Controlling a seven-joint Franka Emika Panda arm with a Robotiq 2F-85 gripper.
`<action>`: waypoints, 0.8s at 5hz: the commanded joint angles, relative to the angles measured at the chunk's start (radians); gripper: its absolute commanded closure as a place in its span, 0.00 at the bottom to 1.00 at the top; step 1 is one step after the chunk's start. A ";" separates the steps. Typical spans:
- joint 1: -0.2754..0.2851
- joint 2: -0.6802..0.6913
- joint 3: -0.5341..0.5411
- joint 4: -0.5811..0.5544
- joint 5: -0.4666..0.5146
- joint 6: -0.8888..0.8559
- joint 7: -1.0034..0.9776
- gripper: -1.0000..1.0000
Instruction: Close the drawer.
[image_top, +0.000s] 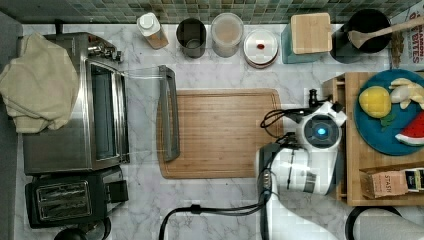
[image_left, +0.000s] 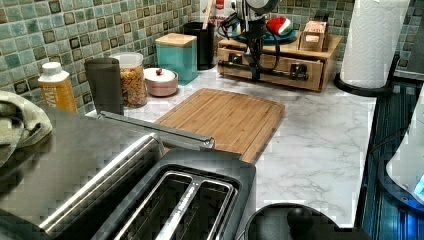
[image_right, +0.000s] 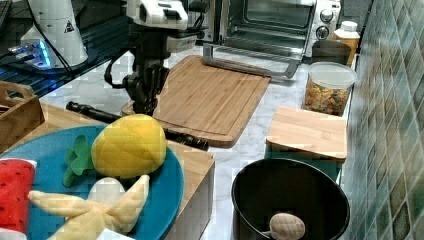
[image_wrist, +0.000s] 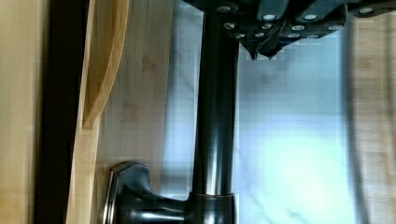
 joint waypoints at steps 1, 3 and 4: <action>-0.177 -0.007 -0.135 0.176 -0.001 -0.057 -0.096 1.00; -0.160 -0.006 -0.153 0.176 0.006 -0.056 -0.100 1.00; -0.158 -0.006 -0.154 0.176 0.007 -0.056 -0.101 1.00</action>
